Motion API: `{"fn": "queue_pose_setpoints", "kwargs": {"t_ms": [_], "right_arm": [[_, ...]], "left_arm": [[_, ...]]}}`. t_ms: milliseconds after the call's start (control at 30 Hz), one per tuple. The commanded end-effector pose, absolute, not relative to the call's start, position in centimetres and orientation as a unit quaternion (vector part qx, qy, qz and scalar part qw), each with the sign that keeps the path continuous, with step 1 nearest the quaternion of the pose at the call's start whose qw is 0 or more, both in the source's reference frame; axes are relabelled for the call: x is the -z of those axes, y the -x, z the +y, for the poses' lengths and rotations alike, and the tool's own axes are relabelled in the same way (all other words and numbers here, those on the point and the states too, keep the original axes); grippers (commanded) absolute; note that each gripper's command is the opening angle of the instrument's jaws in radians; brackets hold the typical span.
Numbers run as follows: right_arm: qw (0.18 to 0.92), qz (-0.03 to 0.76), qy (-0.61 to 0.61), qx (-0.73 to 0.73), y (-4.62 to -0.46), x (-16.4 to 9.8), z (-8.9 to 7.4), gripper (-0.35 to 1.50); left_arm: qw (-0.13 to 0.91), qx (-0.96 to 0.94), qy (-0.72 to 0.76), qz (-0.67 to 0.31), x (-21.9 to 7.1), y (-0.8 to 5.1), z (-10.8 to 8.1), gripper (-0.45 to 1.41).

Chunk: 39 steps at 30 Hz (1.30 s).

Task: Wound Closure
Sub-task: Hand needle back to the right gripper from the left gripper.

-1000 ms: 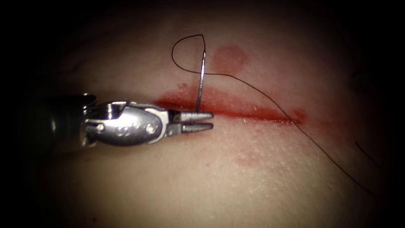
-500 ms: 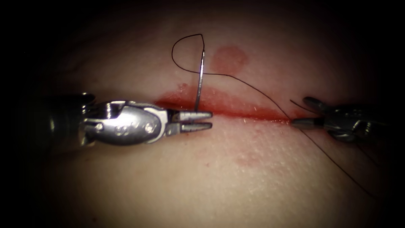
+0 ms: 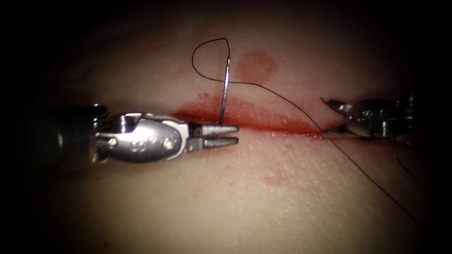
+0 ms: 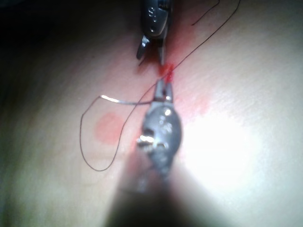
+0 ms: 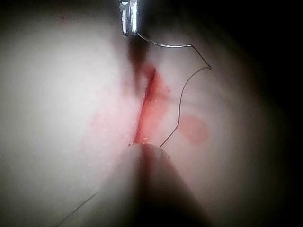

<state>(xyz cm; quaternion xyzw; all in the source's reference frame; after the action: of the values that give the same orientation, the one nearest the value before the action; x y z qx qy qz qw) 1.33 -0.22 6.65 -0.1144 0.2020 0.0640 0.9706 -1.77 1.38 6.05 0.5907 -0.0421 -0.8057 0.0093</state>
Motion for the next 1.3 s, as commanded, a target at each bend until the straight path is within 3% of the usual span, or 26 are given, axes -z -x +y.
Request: {"fn": "queue_pose_setpoints", "kwargs": {"t_ms": [33,400,833,1200,1300], "right_arm": [[0.969,0.203,0.127,-0.063,-1.39,-6.8,0.0,1.48],[0.968,0.171,0.177,-0.053,-1.47,-7.4,1.0,1.48],[0.902,0.303,0.072,-0.300,-1.75,-7.9,1.4,1.48],[0.835,0.396,-0.051,-0.378,-2.08,-8.1,0.7,1.48],[0.819,0.425,-0.086,-0.377,-2.06,-7.8,0.4,1.35]], "left_arm": [[0.010,0.806,-0.591,-0.041,-6.1,1.83,1.4,-0.35],[0.010,0.806,-0.590,-0.042,-6.1,1.84,1.4,-0.35],[0.010,0.808,-0.587,-0.042,-6.1,1.86,1.3,-0.35],[0.011,0.809,-0.586,-0.042,-6.1,1.87,1.3,-0.35],[0.011,0.809,-0.586,-0.042,-6.1,1.87,1.3,-0.35]]}}
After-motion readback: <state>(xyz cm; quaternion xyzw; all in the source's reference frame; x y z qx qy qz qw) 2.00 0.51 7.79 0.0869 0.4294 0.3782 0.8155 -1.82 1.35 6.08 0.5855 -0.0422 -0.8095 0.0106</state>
